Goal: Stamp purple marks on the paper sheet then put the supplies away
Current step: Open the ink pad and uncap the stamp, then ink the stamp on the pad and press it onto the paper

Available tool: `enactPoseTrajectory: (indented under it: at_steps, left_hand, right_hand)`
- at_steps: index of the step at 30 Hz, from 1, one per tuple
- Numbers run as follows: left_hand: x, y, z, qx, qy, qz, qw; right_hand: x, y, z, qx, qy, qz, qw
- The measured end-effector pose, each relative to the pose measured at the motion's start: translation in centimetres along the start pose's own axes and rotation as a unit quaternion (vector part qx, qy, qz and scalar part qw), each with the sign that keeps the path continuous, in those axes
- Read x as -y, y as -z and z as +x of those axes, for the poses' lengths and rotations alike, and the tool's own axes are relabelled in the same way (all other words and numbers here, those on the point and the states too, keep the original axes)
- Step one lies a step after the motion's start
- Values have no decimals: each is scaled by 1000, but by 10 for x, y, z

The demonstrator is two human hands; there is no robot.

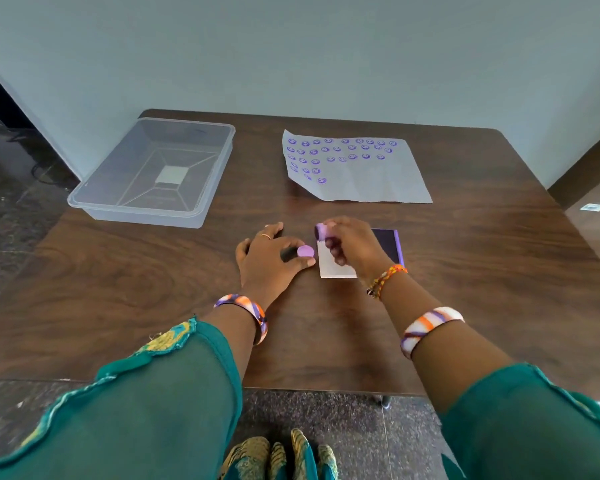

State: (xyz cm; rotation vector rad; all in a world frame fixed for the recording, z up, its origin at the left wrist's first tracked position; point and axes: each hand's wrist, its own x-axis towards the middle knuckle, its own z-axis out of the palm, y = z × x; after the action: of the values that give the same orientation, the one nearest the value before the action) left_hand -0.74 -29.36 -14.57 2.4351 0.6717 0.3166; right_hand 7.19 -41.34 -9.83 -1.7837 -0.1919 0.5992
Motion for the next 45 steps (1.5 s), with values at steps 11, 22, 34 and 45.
enactPoseTrajectory:
  at_steps: [11,22,34,45]
  left_hand:
    - [-16,-5,-13,26,-86,39,995]
    - [-65,-10,15,181,-231,163,942]
    - [-90,-25,40,277,-235,183,913]
    - [-98,-23,48,298,-187,188,917]
  right_hand:
    - [-14,21,-21,36,-128,435,890]
    - [-32,48,-39,-1,-94,484,870]
    - [-38,71,-34,-55,-102,459,881]
    - [13,83,-4,-195,59,-253,946]
